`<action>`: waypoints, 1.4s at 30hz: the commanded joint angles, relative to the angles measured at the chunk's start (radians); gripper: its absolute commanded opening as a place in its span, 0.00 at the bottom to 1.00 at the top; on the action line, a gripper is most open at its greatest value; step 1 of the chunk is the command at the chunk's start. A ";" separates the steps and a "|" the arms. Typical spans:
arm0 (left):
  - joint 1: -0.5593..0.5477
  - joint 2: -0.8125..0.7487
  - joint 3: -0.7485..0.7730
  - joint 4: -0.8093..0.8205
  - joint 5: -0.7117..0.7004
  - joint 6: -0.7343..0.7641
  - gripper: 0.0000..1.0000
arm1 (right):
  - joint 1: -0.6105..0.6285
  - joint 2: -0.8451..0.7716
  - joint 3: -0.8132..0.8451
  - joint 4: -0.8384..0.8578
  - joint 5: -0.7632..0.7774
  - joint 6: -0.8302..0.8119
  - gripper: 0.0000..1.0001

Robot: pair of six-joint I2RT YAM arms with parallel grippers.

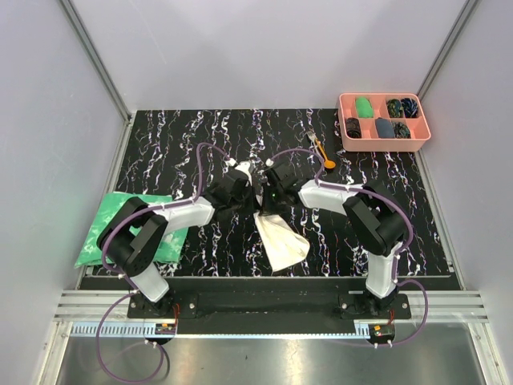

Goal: Fold the napkin into a case and place the utensils inside
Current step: Grasp the top corner of the smaller rectangle folded napkin from the folded napkin.

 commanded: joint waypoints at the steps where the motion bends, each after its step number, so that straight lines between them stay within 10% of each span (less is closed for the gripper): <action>1: -0.001 0.008 0.043 0.046 0.108 -0.068 0.00 | 0.045 -0.019 0.042 -0.009 0.160 -0.060 0.00; 14: -0.001 -0.014 -0.078 0.155 0.096 -0.085 0.00 | -0.045 -0.047 0.110 0.060 -0.024 0.221 0.00; 42: 0.038 -0.032 -0.060 0.148 0.083 -0.129 0.00 | 0.061 -0.013 -0.048 0.139 -0.052 0.043 0.01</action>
